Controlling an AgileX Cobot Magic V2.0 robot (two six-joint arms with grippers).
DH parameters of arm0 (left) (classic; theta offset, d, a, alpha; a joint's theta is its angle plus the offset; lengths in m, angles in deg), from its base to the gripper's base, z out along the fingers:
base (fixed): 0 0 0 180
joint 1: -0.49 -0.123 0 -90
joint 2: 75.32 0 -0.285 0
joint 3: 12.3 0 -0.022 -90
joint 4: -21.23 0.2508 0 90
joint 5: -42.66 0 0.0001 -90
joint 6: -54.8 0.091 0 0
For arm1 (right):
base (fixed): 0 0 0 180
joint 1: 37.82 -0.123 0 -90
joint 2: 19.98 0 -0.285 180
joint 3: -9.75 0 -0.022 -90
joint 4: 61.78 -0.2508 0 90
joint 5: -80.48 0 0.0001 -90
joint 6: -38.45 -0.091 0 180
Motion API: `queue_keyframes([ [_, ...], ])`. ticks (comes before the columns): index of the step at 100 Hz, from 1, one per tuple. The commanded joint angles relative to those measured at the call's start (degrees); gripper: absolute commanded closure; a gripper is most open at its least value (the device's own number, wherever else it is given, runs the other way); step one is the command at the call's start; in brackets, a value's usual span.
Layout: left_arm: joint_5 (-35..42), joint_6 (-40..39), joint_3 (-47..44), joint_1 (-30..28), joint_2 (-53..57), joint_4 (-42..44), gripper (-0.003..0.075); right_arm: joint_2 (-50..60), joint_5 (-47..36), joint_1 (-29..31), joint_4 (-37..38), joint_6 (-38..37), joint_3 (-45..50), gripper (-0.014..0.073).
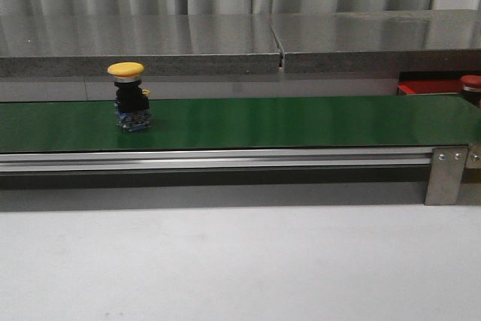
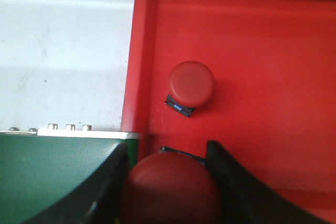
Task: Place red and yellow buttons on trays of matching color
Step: 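Lower the red button into the red tray, open right gripper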
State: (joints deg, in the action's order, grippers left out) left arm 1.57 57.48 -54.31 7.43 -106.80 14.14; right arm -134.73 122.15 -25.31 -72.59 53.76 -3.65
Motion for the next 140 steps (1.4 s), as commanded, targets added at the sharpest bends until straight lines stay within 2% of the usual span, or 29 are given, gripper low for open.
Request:
queue_keyframes([
  [1,3.96,-0.17,1.55,0.47,-0.51,-0.88,0.0739,0.92,-4.14,0.26,-0.85,0.13,-1.99,0.043],
  [56,3.96,-0.17,1.55,0.47,-0.51,-0.88,0.0739,-7.44,-7.66,0.26,-0.9,-0.09,-1.99,0.0426],
  [63,3.96,-0.17,1.55,0.47,-0.51,-0.88,0.0739,-7.45,-7.69,0.26,-0.99,-0.22,-1.99,0.0372],
  [78,3.96,-0.17,1.55,0.47,-0.51,-0.88,0.0739,-7.38,-7.73,0.26,-1.04,-0.22,-1.99,0.0092],
  [85,3.96,-0.17,1.55,0.47,-0.51,-0.88,0.0739,-7.2,-7.73,0.26,-0.92,-0.22,-1.99,0.0019],
  [112,3.96,-0.17,1.55,0.47,-0.51,-0.88,0.0739,-2.79,-9.13,0.26,-0.92,-0.22,-0.89,0.0013],
  [140,3.96,-0.17,1.55,0.47,-0.51,-0.88,0.0739,8.94,-13.12,-1.21,-0.85,0.25,10.02,0.0013],
])
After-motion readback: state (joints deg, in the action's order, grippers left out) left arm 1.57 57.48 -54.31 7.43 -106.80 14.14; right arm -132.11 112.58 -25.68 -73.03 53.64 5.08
